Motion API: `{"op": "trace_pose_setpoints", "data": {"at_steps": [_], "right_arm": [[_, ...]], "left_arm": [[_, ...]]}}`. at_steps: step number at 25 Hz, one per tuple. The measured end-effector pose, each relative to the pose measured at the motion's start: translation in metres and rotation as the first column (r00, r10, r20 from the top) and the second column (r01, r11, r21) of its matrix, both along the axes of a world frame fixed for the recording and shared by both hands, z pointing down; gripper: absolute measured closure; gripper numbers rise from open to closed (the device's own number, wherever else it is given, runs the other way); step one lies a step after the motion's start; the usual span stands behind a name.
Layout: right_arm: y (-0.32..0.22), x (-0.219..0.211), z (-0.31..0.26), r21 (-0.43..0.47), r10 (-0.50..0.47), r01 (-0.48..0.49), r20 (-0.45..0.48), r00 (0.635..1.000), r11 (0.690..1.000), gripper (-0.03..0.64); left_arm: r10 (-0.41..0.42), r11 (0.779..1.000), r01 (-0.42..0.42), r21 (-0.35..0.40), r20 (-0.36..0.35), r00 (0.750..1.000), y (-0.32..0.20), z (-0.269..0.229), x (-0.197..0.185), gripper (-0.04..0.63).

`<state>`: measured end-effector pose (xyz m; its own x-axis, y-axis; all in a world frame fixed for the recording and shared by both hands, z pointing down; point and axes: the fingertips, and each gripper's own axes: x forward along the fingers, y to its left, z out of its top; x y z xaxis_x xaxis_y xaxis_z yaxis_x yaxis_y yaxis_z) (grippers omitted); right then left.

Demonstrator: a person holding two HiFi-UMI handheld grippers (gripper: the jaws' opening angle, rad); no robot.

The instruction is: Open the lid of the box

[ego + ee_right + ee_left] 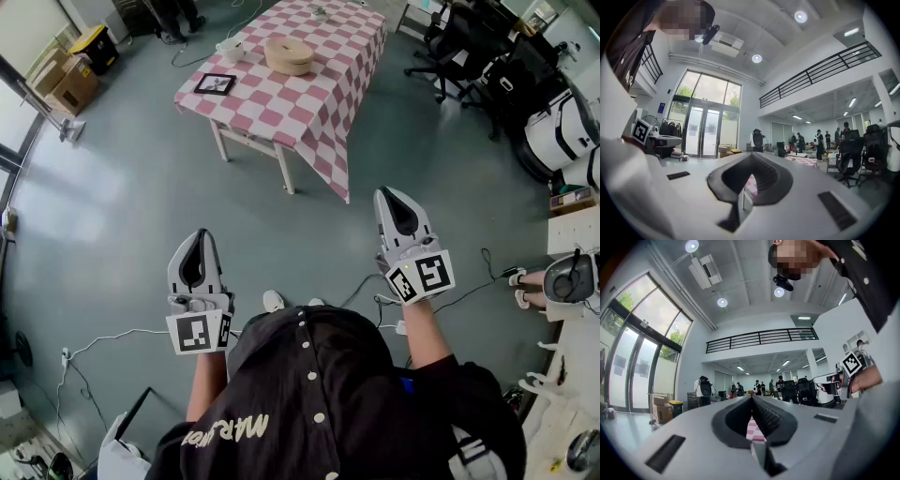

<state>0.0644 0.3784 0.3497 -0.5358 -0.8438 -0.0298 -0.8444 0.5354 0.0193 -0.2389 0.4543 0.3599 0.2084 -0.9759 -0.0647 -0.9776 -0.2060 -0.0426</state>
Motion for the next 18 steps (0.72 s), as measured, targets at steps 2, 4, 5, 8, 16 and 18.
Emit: {"op": "trace_pose_setpoints", "data": {"at_steps": [2, 4, 5, 8, 16, 18], "right_arm": [[0.002, 0.002, -0.001, -0.004, -0.002, 0.002, 0.001, 1.0, 1.0, 0.615], [0.002, 0.003, -0.002, -0.008, -0.003, 0.003, 0.0, 1.0, 1.0, 0.615], [0.002, 0.003, -0.002, -0.01, -0.003, 0.003, 0.002, 1.0, 1.0, 0.615], [0.003, 0.004, -0.001, -0.02, -0.001, 0.002, 0.039, 0.999, 1.0, 0.614], [0.013, 0.002, 0.004, -0.019, -0.023, 0.025, 0.076, 0.997, 1.0, 0.612], [0.015, 0.001, 0.004, -0.024, -0.033, 0.035, 0.085, 0.996, 0.999, 0.611]], "left_arm": [[0.0, 1.0, 0.0, -0.002, -0.007, 1.0, 0.003, -0.002, 0.002, 0.586], [-0.005, 1.0, 0.005, -0.005, -0.011, 1.0, 0.004, -0.003, 0.003, 0.586], [-0.01, 1.0, 0.01, -0.006, -0.012, 1.0, 0.004, -0.003, 0.003, 0.586], [-0.037, 0.999, 0.036, -0.009, -0.036, 0.999, 0.006, -0.003, -0.001, 0.586], [-0.009, 0.999, 0.007, -0.038, -0.061, 0.998, 0.011, 0.007, 0.005, 0.586], [0.017, 0.999, -0.019, -0.032, -0.055, 0.998, 0.013, 0.006, 0.011, 0.586]]}}
